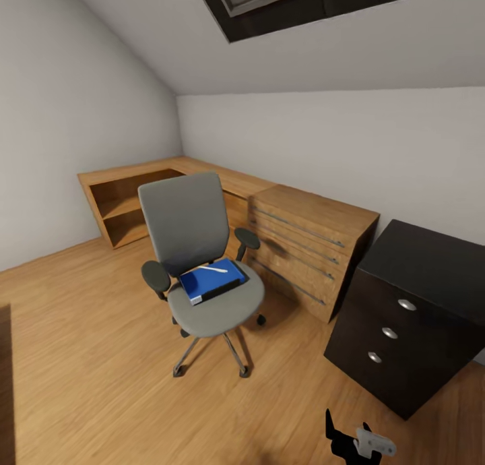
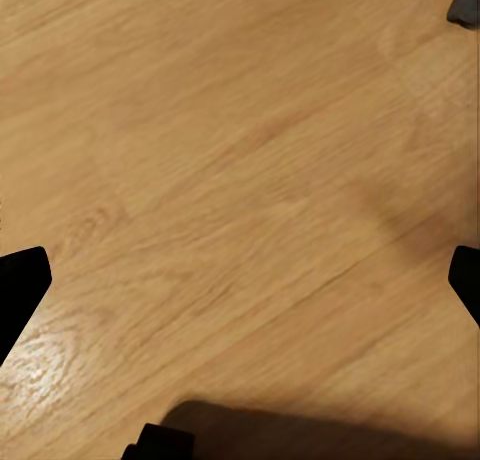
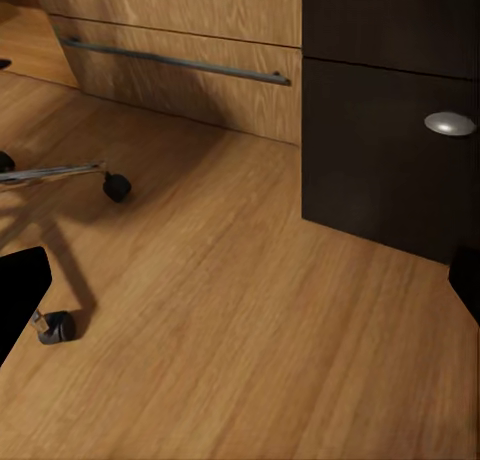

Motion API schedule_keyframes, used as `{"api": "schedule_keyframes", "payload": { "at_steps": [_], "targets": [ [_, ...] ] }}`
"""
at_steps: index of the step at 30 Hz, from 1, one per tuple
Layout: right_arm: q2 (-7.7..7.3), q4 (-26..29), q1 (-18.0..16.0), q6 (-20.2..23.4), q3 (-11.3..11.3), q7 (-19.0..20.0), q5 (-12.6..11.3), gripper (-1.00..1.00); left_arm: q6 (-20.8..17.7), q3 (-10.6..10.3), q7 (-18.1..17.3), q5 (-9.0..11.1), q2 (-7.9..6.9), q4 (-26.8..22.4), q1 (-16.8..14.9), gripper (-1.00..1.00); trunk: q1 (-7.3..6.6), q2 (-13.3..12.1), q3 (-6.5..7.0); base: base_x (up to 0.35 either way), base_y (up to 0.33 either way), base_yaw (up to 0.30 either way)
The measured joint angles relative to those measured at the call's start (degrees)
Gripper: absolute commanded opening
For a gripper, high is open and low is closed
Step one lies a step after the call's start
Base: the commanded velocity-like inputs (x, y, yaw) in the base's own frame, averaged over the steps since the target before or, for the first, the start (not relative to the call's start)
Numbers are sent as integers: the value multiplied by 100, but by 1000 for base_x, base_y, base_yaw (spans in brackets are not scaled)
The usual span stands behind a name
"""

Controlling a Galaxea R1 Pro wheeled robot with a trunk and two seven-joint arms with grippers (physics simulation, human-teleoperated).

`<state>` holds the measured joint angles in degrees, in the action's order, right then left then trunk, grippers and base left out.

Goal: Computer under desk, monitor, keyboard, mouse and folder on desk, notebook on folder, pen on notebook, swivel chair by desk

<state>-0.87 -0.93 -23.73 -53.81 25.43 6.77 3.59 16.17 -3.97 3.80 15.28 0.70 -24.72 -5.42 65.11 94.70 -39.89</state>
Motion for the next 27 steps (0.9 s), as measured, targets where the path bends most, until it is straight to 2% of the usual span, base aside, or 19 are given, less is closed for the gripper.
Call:
{"api": "schedule_keyframes", "payload": {
  "at_steps": [9, 18, 27],
  "targets": [
    [-15, -2, 4, 302, -1, -6, 2, 100, 3, -8, 3, -7, 4, 0, 0, 100, -198, -361, 162, 0, 0, -1],
    [-21, -2, 4, 396, -1, -7, 1, 100, 11, -11, 2, -5, 4, 0, 0, 100, -395, -722, 324, 0, 0, 0],
    [-20, -2, 4, 408, -1, -17, -16, 100, 149, -6, -6, -1, -3, 0, 0, 100, -396, -724, 324, 0, 0, 0]
  ]
}}
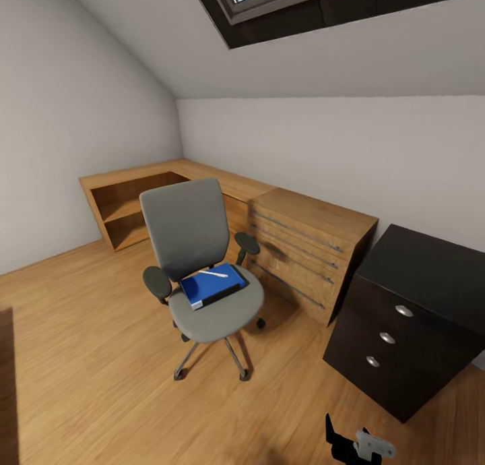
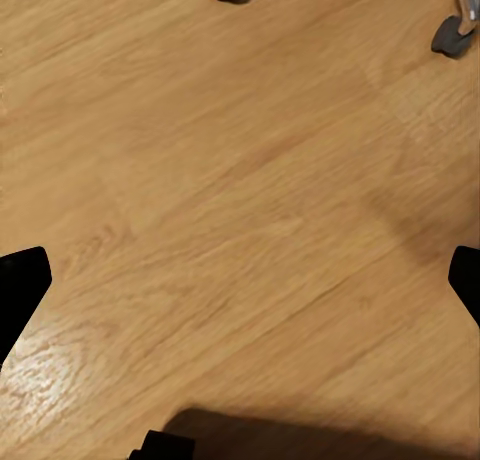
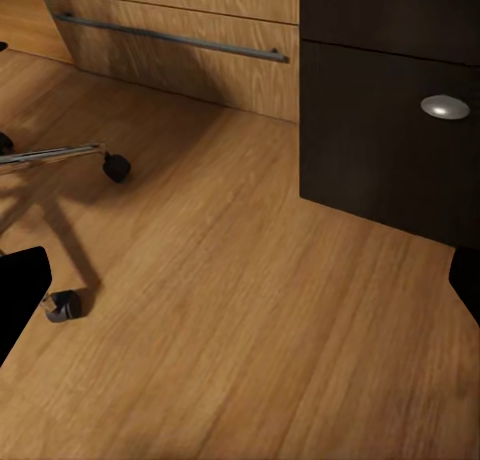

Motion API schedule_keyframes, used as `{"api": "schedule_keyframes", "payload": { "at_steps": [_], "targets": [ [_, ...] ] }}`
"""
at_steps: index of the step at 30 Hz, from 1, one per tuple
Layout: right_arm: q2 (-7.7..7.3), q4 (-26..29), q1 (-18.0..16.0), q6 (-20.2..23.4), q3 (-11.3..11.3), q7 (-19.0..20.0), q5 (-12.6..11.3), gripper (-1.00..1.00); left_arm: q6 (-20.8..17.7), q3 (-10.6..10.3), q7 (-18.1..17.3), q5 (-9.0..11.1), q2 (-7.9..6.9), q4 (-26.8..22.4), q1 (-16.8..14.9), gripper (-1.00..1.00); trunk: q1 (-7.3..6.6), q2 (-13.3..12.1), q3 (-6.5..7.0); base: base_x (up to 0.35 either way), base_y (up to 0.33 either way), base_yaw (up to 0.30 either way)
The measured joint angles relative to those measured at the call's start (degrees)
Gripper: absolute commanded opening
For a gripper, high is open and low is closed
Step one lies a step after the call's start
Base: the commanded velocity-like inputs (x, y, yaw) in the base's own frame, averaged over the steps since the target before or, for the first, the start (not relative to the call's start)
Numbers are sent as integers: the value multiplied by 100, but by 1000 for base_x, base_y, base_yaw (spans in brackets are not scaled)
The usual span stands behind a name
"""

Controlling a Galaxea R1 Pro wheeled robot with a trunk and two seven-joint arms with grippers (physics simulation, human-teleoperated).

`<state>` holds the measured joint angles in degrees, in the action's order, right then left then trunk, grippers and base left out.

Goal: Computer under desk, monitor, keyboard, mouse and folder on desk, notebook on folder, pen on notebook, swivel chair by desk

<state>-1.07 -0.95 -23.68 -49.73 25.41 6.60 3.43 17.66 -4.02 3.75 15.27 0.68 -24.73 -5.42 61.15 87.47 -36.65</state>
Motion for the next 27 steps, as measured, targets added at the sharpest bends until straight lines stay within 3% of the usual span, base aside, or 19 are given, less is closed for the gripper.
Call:
{"api": "schedule_keyframes", "payload": {
  "at_steps": [6, 17, 27],
  "targets": [
    [14, 0, 0, -9, 0, 4, -9, 100, 336, 2, 0, -4, -1, 1, 0, 100, 0, 0, 5, 0, 0, -22],
    [37, -1, 0, -86, 5, 21, -6, 100, 422, -2, -2, -6, -2, 1, -1, 100, 1, 0, 63, -16, 10, -125],
    [40, -1, 0, -71, 9, 10, -14, 100, 409, -24, -8, -13, -2, 194, 1, 100, 3, 0, 75, -238, 139, -27]
  ]
}}
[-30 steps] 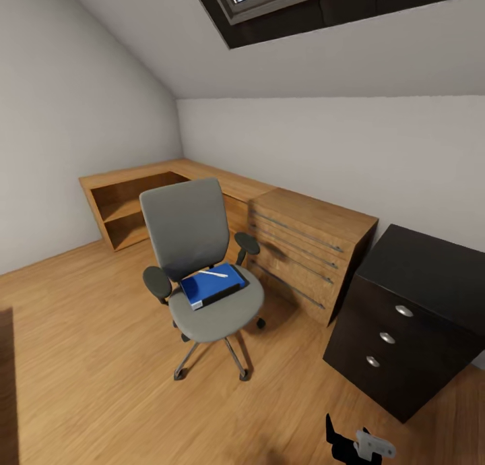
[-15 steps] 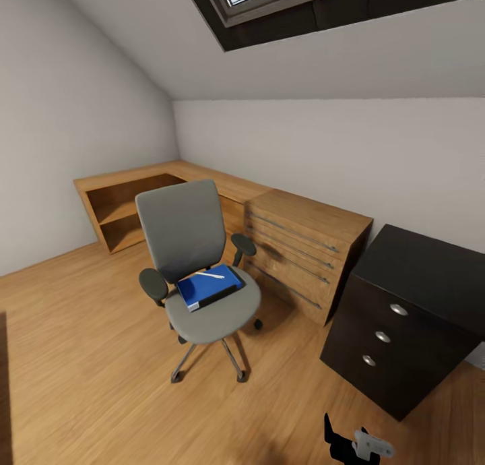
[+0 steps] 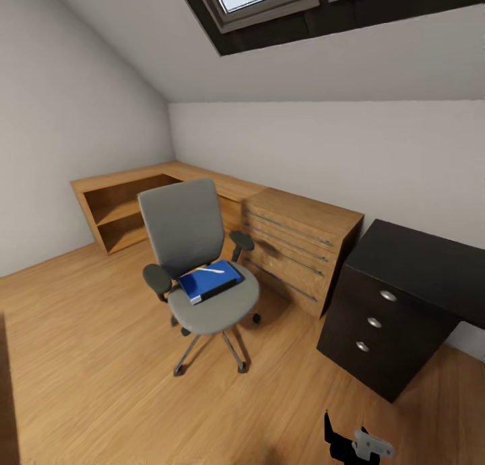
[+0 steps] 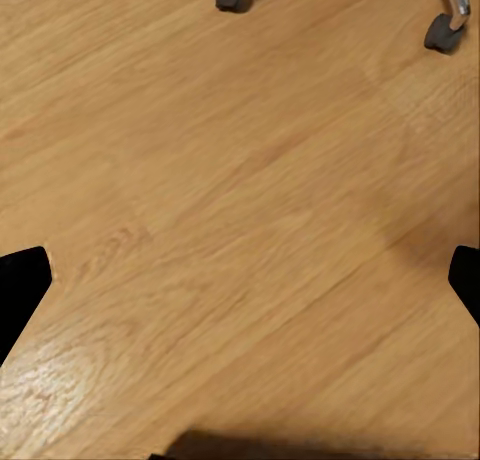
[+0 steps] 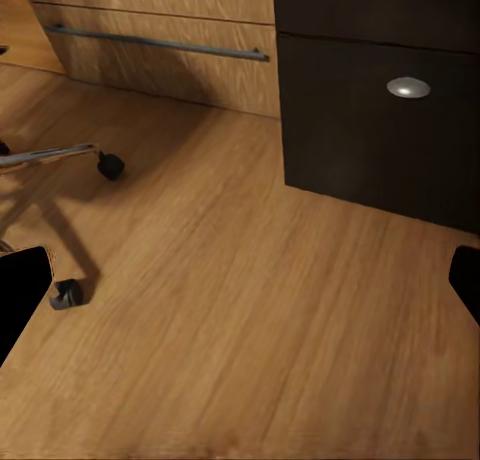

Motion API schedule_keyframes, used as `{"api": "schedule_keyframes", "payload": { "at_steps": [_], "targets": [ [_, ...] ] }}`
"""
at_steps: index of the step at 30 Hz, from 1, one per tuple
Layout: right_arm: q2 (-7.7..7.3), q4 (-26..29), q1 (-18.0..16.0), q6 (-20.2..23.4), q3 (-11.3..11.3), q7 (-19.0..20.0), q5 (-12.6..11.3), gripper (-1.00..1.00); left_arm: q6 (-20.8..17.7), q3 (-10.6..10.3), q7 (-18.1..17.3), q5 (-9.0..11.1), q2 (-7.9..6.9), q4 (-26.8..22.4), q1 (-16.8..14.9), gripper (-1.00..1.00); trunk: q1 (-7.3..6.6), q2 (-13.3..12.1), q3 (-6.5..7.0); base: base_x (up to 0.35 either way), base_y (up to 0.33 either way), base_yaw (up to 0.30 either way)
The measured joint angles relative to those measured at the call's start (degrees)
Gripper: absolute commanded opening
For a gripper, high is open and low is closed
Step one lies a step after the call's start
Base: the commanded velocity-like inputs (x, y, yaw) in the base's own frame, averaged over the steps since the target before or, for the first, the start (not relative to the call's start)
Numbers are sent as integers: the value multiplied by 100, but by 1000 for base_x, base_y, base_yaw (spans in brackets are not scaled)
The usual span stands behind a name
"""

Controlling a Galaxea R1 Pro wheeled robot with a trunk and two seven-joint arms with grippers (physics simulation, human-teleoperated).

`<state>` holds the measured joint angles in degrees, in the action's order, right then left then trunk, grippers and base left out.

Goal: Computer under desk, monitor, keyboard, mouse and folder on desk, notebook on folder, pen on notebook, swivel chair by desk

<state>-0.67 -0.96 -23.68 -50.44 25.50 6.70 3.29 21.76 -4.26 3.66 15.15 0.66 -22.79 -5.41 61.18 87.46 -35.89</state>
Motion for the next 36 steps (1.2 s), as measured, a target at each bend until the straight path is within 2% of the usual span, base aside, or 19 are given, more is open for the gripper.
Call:
{"api": "schedule_keyframes", "payload": {
  "at_steps": [4, 14, 28, 36],
  "targets": [
    [5, 0, 0, -6, -1, -2, 1, 100, 7, 1, 0, -2, 0, 15, 0, 100, 0, 0, 0, -294, 196, -32],
    [8, -1, 0, 8, -5, 5, 14, 100, 0, -2, 0, -3, 8, 33, -1, 100, 0, 0, 8, -296, 203, -195],
    [24, -5, 0, 17, -2, 9, 22, 100, 0, 2, 3, -3, 9, 35, 0, 100, 0, 0, 9, -299, 183, -23],
    [34, -7, 0, 7, 0, 9, 22, 100, 2, 4, 0, -3, 9, 35, -1, 100, -1, 0, 46, -263, 75, -80]
  ]
}}
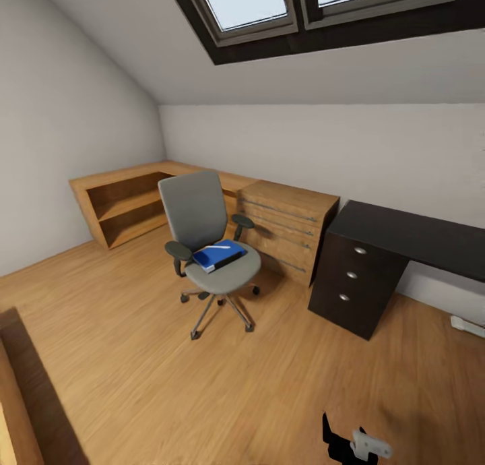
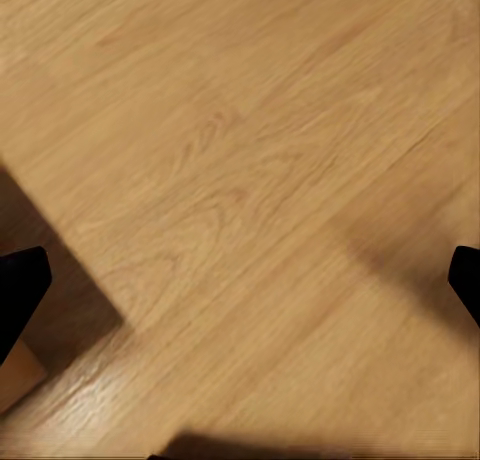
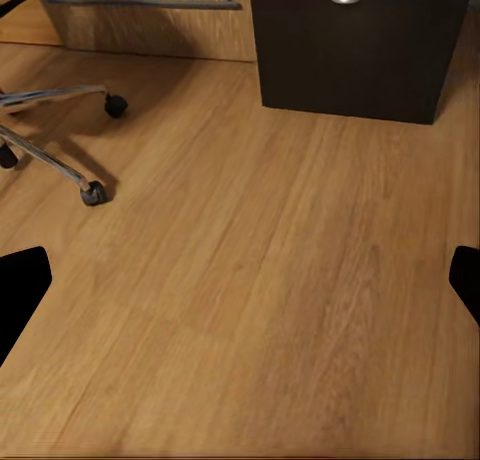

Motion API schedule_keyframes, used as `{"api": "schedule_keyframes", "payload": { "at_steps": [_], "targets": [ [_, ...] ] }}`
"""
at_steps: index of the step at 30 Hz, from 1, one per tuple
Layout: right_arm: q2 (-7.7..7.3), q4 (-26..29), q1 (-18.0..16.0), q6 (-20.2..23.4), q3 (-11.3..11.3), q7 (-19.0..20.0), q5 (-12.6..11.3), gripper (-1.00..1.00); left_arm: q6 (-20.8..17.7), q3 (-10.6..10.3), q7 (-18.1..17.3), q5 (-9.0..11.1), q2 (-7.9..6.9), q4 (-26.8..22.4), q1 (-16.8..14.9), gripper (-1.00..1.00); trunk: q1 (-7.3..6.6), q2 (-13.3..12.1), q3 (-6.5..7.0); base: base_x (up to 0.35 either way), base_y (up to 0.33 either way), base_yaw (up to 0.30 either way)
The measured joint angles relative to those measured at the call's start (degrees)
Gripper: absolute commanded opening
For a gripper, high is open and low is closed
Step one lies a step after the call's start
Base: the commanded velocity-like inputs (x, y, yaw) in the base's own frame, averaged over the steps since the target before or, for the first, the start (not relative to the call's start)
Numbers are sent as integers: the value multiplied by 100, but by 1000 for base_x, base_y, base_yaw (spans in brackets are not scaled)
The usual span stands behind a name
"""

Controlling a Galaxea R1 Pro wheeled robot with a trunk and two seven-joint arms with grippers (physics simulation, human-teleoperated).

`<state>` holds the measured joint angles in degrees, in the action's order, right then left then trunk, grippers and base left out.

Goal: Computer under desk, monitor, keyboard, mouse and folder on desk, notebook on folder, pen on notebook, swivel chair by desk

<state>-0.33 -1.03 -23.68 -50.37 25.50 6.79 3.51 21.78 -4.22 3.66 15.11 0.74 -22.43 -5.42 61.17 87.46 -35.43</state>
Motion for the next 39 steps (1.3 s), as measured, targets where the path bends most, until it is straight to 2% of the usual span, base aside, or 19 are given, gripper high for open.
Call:
{"api": "schedule_keyframes", "payload": {
  "at_steps": [7, 13, 34, 39],
  "targets": [
    [13, 0, 0, -15, -2, -3, -4, 100, 24, 1, 1, 0, 0, 0, 0, 100, -2, 0, 22, -34, 4, -6],
    [102, 7, 0, -23, -1, -12, -12, 100, 25, -5, 0, 0, 0, 0, 0, 100, -1, 0, 70, -81, 0, 0],
    [108, 8, 0, -22, 0, -15, -12, 100, 14, -7, 0, -1, 0, 0, 0, 100, 1, 0, 255, -328, 0, -1],
    [110, 8, 1, -23, -1, -15, -13, 100, 8, -7, 0, 0, 1, 1, 0, 100, 1, -1, 265, -336, 0, -152]
  ]
}}
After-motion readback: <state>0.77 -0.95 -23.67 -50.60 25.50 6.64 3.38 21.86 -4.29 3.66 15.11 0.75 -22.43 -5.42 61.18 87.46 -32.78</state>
